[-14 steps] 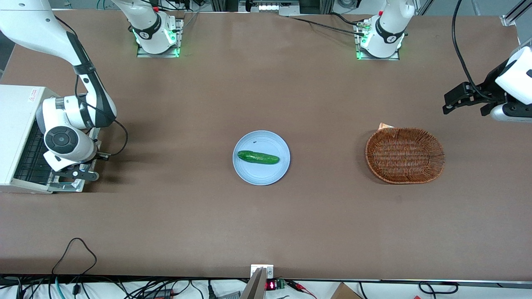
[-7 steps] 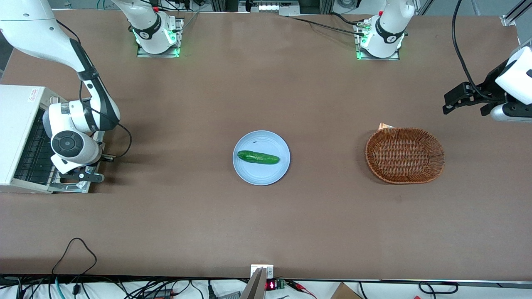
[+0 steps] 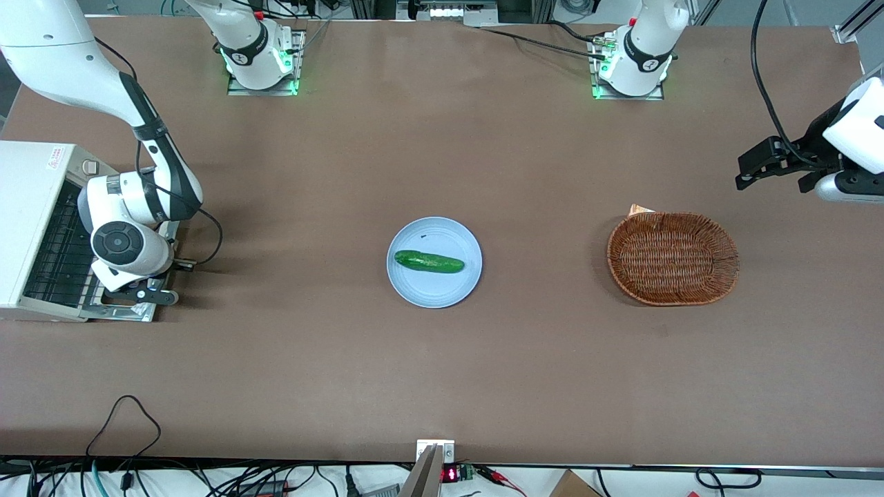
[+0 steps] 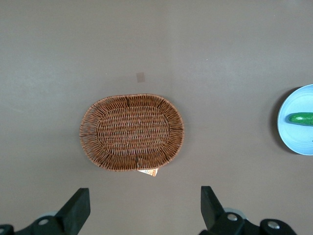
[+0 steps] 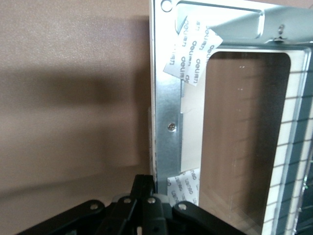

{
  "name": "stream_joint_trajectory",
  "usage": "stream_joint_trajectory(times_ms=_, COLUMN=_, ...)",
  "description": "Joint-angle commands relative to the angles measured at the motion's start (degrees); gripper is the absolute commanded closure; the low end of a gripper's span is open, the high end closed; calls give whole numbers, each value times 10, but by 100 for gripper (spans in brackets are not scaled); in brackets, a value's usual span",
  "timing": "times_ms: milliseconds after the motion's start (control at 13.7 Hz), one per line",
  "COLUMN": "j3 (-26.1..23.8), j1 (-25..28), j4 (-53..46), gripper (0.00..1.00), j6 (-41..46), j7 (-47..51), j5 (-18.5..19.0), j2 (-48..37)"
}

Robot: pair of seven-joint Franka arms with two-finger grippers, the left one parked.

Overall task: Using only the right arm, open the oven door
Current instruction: 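Push the door further down with the right gripper until fully open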

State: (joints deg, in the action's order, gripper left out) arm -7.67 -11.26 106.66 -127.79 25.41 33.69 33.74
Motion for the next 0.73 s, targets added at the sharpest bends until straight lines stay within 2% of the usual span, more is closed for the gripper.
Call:
stream_joint_trajectory(times_ms=0, j3=14, j1=-12, j4=9, gripper=100, j6=19, j7=10, j5=18, j2=1)
stream_joint_trajectory(times_ms=291, j3=13, j1=-10, j4=10, gripper=100, j6=5, j7=14, j5=16, j2=3)
stream_joint_trajectory(times_ms=364, j3=13, j1=-9, j4=10, gripper=96, j6=5, j7=12, j5=16, j2=3)
stream_joint_trajectory(times_ms=437, j3=7, j1=-9, j4=10, gripper=84, j6=5, j7=11, j5=16, j2=2)
stream_joint_trajectory(times_ms=510, j3=-2, j1=-9, j4=10, gripper=43, j6=5, j7=12, j5=16, j2=2)
stream_joint_trajectory(times_ms=583, j3=-7, j1=-9, j4=10, gripper=20, j6=5, j7=14, j5=16, j2=2)
stream_joint_trajectory(times_ms=655, j3=-10, j1=-3, j4=9, gripper=17, j6=5, j7=15, j5=16, j2=1)
